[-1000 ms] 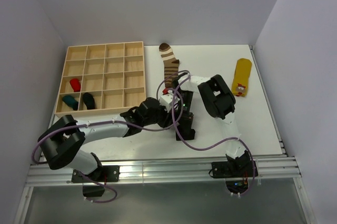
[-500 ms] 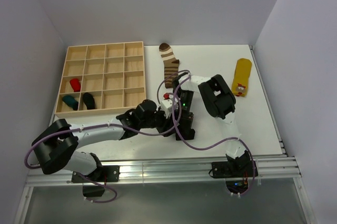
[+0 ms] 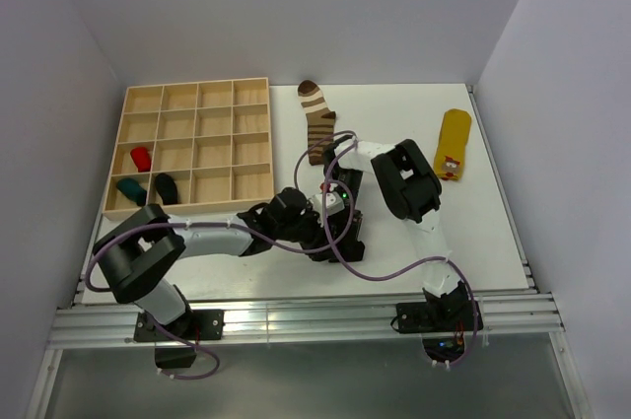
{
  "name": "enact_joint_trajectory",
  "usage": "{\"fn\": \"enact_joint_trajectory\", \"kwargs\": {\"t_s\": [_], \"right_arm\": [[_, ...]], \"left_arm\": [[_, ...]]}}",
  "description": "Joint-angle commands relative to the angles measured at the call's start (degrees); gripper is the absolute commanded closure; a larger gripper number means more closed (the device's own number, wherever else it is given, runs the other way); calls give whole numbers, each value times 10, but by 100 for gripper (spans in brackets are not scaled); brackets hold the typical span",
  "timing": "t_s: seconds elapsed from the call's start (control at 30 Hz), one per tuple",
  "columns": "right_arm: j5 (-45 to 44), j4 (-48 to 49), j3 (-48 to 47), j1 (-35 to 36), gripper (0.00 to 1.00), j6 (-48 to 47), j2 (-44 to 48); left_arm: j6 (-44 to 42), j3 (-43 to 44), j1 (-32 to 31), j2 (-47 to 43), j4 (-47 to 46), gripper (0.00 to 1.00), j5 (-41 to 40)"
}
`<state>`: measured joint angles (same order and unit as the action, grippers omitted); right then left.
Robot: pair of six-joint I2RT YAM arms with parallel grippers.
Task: Roll the socks
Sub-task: Roll the sock at the center of the board.
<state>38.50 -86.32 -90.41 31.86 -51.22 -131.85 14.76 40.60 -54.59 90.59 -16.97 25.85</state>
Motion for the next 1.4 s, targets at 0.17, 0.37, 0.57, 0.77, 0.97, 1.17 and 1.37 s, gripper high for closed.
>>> {"fn": "enact_joint_trajectory", "kwargs": {"t_s": [0.17, 0.37, 0.57, 0.77, 0.97, 1.17, 1.37], "right_arm": [[-10, 118, 0, -3, 74, -16, -15], [-9, 115, -3, -3, 74, -16, -17], [-6, 114, -5, -4, 74, -15, -18], [-2, 114, -7, -5, 74, -13, -19], [4, 114, -7, -7, 73, -14, -18], [1, 149, -2, -16, 64, 14, 5], [3, 174, -6, -36, 61, 44, 32]], "left_arm": [[6, 35, -3, 35, -66, 51, 26], [1, 35, -3, 55, -76, 51, 12], [-2, 36, -3, 73, -77, 52, 11], [-4, 35, -5, 90, -70, 57, -6], [-2, 44, -9, 104, -42, 80, -21], [18, 57, -15, 115, -12, 100, -25], [43, 60, -20, 131, 9, 100, -45]]}}
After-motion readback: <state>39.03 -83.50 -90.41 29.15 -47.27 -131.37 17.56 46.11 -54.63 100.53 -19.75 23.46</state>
